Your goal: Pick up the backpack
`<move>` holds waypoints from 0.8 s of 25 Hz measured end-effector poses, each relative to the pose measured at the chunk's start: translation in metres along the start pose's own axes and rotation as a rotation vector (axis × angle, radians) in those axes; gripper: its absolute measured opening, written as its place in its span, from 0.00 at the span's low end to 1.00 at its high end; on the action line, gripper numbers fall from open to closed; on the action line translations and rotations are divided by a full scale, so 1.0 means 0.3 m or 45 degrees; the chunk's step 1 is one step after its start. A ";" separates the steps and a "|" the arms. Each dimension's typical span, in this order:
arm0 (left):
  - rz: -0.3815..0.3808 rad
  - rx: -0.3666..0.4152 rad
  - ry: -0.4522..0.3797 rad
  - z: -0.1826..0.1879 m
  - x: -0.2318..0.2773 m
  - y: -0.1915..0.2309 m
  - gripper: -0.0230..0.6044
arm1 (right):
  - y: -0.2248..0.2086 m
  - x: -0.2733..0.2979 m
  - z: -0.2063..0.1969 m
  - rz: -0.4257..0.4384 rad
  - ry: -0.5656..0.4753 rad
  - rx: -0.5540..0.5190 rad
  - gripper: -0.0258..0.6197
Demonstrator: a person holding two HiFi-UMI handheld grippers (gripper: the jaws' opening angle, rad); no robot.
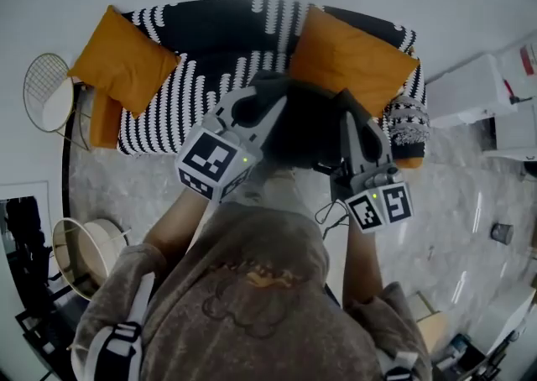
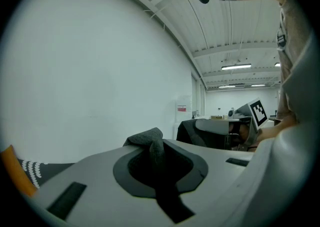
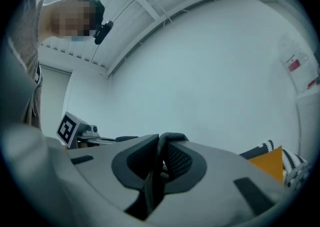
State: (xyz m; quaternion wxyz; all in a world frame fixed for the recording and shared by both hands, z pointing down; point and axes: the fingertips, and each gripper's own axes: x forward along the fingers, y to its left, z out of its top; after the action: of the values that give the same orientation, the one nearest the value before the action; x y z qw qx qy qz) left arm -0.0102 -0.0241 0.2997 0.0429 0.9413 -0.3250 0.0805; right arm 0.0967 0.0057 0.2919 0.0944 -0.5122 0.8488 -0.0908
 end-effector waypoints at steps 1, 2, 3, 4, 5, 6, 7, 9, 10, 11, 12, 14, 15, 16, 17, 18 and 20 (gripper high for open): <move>-0.010 -0.002 0.001 -0.003 -0.039 -0.032 0.08 | 0.036 -0.042 -0.002 -0.004 0.005 0.009 0.08; -0.018 -0.006 0.003 -0.004 -0.077 -0.064 0.08 | 0.072 -0.084 -0.003 -0.003 0.011 0.021 0.09; -0.022 -0.013 0.006 -0.004 -0.115 -0.096 0.08 | 0.108 -0.125 0.000 0.002 0.017 0.035 0.09; -0.024 -0.020 0.009 -0.001 -0.152 -0.128 0.08 | 0.139 -0.165 0.005 0.009 0.018 0.053 0.09; -0.023 -0.023 0.009 0.003 -0.185 -0.161 0.08 | 0.167 -0.205 0.013 0.017 0.017 0.071 0.09; -0.021 -0.020 0.007 0.007 -0.215 -0.196 0.08 | 0.190 -0.244 0.021 0.022 0.014 0.088 0.09; -0.021 -0.012 0.004 0.011 -0.242 -0.232 0.08 | 0.210 -0.284 0.027 0.027 0.010 0.103 0.09; -0.019 0.003 0.000 0.013 -0.292 -0.303 0.08 | 0.246 -0.360 0.033 0.037 0.001 0.124 0.09; -0.015 0.004 0.001 0.011 -0.317 -0.334 0.08 | 0.264 -0.393 0.033 0.044 -0.001 0.130 0.09; -0.008 0.002 0.003 0.007 -0.341 -0.360 0.08 | 0.282 -0.424 0.031 0.053 0.000 0.133 0.09; 0.000 -0.002 0.005 0.004 -0.364 -0.385 0.08 | 0.300 -0.451 0.028 0.061 0.002 0.132 0.09; 0.015 -0.014 0.006 -0.001 -0.402 -0.426 0.08 | 0.327 -0.496 0.021 0.073 0.006 0.125 0.09; 0.021 -0.018 0.004 -0.002 -0.416 -0.442 0.08 | 0.337 -0.513 0.018 0.077 0.006 0.122 0.09; 0.026 -0.020 0.002 -0.005 -0.428 -0.457 0.08 | 0.345 -0.527 0.016 0.080 0.006 0.118 0.09; 0.028 -0.021 -0.001 -0.008 -0.439 -0.470 0.08 | 0.353 -0.541 0.015 0.082 0.007 0.115 0.09; 0.029 -0.021 -0.004 -0.010 -0.449 -0.483 0.08 | 0.360 -0.554 0.015 0.084 0.007 0.111 0.09; 0.030 -0.022 -0.010 -0.014 -0.463 -0.504 0.08 | 0.369 -0.576 0.018 0.089 0.007 0.103 0.09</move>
State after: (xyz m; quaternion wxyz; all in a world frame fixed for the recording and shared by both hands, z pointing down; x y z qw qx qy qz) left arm -0.0249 0.1793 0.2744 0.0489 0.9373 -0.3369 0.0746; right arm 0.0827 0.2095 0.2706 0.1159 -0.4778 0.8621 -0.1229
